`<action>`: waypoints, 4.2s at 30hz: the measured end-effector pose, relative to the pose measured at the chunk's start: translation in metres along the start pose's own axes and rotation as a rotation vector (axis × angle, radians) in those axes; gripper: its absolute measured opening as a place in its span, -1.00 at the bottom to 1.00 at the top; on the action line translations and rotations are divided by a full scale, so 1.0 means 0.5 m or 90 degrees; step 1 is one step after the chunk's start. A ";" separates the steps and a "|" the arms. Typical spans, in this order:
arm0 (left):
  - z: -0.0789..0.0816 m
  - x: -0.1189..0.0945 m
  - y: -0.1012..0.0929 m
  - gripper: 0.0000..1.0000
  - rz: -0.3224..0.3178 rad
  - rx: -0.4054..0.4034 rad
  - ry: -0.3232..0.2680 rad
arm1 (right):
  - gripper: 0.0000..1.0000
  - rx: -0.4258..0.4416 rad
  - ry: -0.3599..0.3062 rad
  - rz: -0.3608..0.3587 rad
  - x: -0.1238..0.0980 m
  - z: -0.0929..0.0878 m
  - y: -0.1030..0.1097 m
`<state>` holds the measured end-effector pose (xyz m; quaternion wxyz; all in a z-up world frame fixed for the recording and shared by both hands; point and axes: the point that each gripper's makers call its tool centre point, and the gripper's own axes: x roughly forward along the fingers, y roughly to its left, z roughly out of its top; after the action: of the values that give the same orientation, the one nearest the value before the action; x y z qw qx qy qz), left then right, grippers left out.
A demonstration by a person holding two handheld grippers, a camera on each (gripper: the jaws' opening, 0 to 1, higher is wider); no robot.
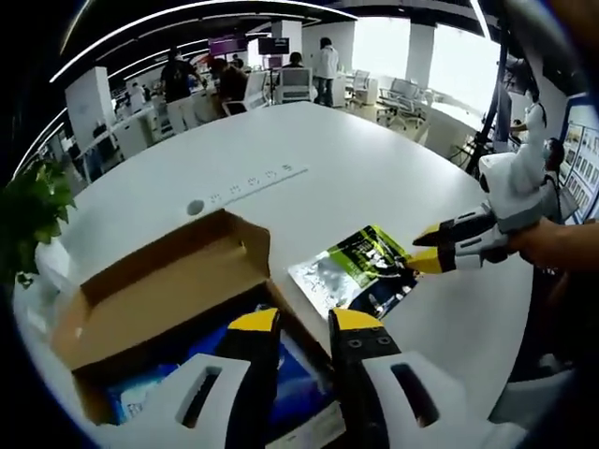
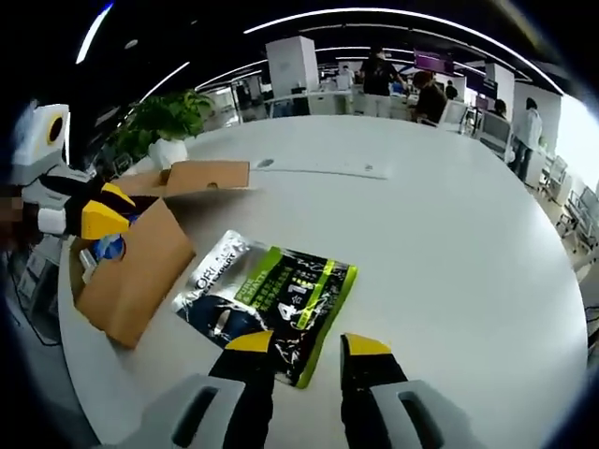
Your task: Operate the shoe box by opening the lid, removing the specified soft item, and placing it in the target area until the item is outside and the box remains undamaged.
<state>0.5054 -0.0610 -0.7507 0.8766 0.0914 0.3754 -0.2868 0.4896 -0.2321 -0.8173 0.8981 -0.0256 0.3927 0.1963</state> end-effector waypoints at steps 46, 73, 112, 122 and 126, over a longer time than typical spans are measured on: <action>-0.247 -0.289 0.330 -0.42 0.166 -0.117 0.002 | -0.01 -0.284 -0.070 0.150 -0.032 0.192 0.287; -0.340 -0.303 0.380 -0.78 0.188 -0.202 0.000 | -0.41 -0.404 -0.021 0.183 0.085 0.189 0.397; -0.351 -0.296 0.385 -0.95 0.207 -0.266 -0.011 | -1.00 -0.459 0.019 0.122 0.121 0.179 0.405; -0.351 -0.296 0.387 -0.96 0.220 -0.265 -0.004 | -1.00 -0.446 -0.002 0.131 0.101 0.197 0.424; -0.352 -0.296 0.387 -0.96 0.218 -0.271 -0.004 | -1.00 -0.447 -0.003 0.133 0.094 0.199 0.428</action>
<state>0.4275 0.2279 -0.7794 0.9132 -0.0336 0.4032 -0.0496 0.5078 0.0006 -0.7592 0.8107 -0.2916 0.2999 0.4096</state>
